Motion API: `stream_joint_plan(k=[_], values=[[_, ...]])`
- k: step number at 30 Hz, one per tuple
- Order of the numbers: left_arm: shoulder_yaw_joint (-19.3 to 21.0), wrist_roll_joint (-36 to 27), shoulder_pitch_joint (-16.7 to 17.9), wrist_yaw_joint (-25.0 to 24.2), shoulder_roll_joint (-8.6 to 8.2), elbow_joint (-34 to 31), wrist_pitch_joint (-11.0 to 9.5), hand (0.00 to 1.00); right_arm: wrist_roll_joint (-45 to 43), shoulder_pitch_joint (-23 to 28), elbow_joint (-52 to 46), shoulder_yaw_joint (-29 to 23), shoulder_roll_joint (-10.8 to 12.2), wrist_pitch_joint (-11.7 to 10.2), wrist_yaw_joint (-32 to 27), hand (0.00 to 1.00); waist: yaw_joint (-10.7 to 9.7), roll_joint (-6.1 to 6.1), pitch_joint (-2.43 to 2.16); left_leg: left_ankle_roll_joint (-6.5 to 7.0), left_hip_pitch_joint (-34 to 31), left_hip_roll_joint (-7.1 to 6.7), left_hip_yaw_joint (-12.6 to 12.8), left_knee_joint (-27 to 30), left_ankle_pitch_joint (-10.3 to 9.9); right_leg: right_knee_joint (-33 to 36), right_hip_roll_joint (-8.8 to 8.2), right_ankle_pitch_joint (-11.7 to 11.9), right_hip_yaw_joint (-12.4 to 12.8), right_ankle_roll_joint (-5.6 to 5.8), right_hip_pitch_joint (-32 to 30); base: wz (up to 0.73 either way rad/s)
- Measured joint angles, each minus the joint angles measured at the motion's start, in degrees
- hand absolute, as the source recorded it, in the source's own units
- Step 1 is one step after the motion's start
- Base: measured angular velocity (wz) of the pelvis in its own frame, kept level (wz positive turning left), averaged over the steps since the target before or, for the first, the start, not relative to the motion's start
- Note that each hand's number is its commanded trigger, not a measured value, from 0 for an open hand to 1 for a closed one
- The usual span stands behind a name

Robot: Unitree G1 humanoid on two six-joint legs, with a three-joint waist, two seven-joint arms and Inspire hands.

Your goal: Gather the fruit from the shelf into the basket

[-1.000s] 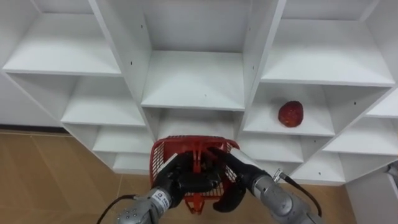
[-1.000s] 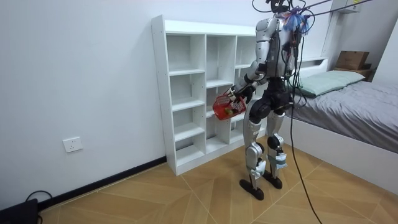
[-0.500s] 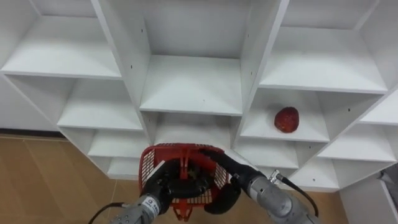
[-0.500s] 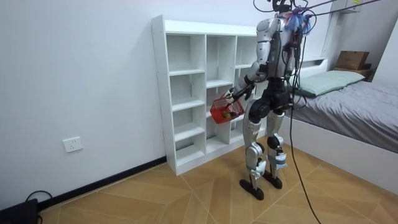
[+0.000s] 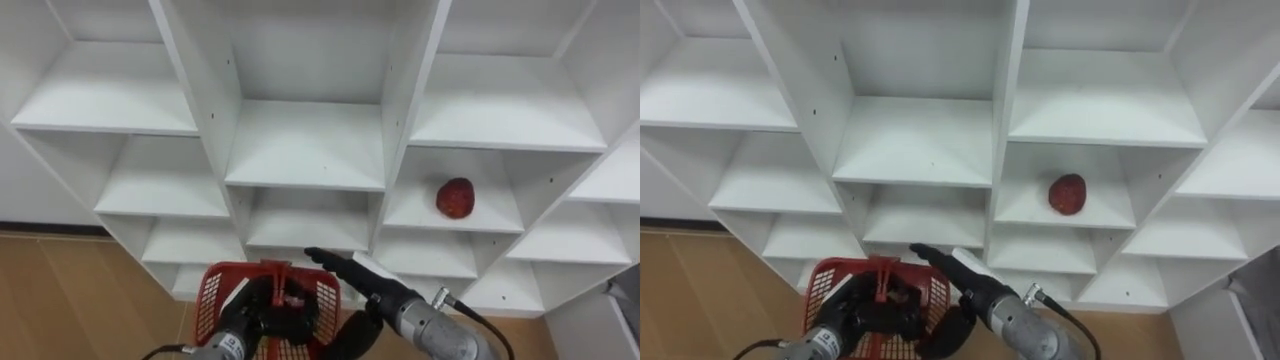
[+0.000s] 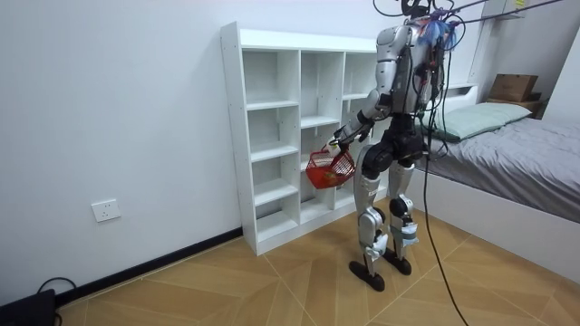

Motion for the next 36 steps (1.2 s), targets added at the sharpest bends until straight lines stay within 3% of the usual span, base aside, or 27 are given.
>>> stream_joint_plan(k=[5,10,13,17,22,31,36], values=[[2.27,0.86,0.49,0.08,-0.16,-2.0,-0.01,1.0,7.74,0.6,-3.13,-3.22,-0.1,0.0,1.27,0.0,-0.19,-1.01,-0.09,0.0,0.61,0.13,1.29,-0.46,0.0,-0.13,0.08,-0.02,0.71,0.03,0.25,-0.08],[3.39,0.85,0.58,0.03,0.4,-2.46,-0.11,1.0,8.53,1.96,-5.33,-6.16,-0.04,-0.04,1.86,0.0,-0.58,-1.97,-0.29,0.02,1.4,0.24,1.47,-0.63,-0.15,-0.72,0.22,0.03,0.84,0.04,1.22,-0.01],[4.41,0.85,0.67,0.09,0.27,-2.49,-0.15,1.0,8.53,3.47,-6.24,-7.96,0.16,-0.46,1.86,0.0,-0.5,-1.76,-0.21,-0.04,1.53,0.37,1.59,-0.54,-0.28,-0.71,0.3,0.06,0.83,-0.01,1.32,0.0],[4.76,0.87,0.88,1.25,-0.14,-2.46,-0.17,1.0,8.44,4.41,-6.25,-10.04,0.18,-0.69,1.1,0.0,-0.74,-0.79,0.25,-0.17,2.21,0.56,1.76,-0.55,-0.39,-0.75,0.47,0.1,0.88,-0.06,1.86,-0.01],[5.55,0.77,1.96,1.25,-0.74,-2.47,-0.18,1.0,9.85,4.89,-6.26,-12.23,0.46,-0.75,-0.99,0.0,-1.99,0.13,-0.03,-0.24,2.6,0.7,2.32,-0.62,-0.44,-0.77,0.61,0.1,1.48,-0.07,1.98,-0.06],[9.07,0.62,3.03,2.47,-0.9,-2.43,-1.14,1.0,10.29,7.35,-6.2,-15.23,1.04,-3.64,-8.17,0.0,-3.21,-0.56,-0.14,-0.16,3.17,0.68,3.02,-0.67,-0.56,-0.84,0.61,0.09,2.36,-0.06,2.16,-0.05],[9.67,0.65,3.53,3.32,-0.92,-1.46,-1.37,1.0,12.2,7.95,-5.72,-15.99,1.04,-4.1,-12.39,0.0,-3.33,-0.89,-0.1,-0.16,4.37,0.66,3.25,-1.14,-0.68,-1.44,0.63,0.08,2.53,-0.03,2.96,-0.02]])
